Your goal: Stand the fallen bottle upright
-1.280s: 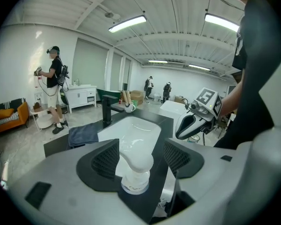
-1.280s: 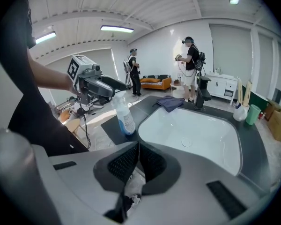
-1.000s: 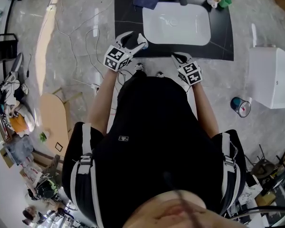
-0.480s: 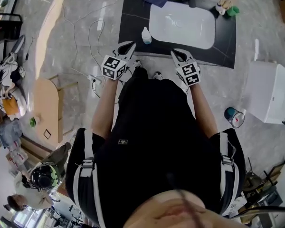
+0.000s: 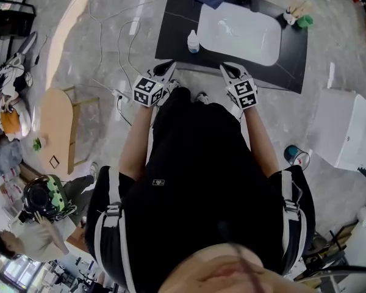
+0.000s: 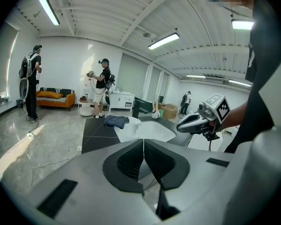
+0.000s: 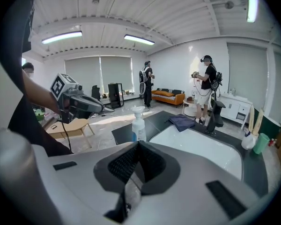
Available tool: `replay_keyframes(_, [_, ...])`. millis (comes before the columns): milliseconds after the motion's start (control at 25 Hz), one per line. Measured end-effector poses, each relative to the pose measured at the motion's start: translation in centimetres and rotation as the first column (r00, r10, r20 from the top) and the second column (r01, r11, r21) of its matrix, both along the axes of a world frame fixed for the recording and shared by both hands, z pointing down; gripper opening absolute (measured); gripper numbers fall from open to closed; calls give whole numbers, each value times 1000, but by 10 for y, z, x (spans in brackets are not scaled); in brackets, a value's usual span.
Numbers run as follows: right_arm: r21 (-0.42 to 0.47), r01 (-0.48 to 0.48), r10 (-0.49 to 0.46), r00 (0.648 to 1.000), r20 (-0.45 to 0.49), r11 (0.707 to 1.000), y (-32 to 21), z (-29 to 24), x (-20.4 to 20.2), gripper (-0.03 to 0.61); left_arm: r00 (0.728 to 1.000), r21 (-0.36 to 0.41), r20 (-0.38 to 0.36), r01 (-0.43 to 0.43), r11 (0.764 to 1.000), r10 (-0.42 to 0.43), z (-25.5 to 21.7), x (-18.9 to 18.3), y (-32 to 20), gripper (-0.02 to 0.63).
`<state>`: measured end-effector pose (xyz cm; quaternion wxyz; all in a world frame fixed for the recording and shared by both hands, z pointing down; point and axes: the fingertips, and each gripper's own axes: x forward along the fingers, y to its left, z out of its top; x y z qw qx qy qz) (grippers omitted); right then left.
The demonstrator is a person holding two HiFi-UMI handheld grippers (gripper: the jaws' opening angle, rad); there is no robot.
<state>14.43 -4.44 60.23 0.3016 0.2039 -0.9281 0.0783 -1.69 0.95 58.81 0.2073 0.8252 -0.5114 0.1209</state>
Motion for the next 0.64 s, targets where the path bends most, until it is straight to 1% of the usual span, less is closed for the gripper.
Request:
replay_keyframes(320, [-15,14,-14,1000,5,1000,1,4,-9,60,1000,2,11,2,1000,-2,-5,-4,3,18])
replay_keyframes(640, [-23,43,-44,999,-18,999,6,12,-17,60,1000,-11,-16,20,1000,-20,0,-8,9,18])
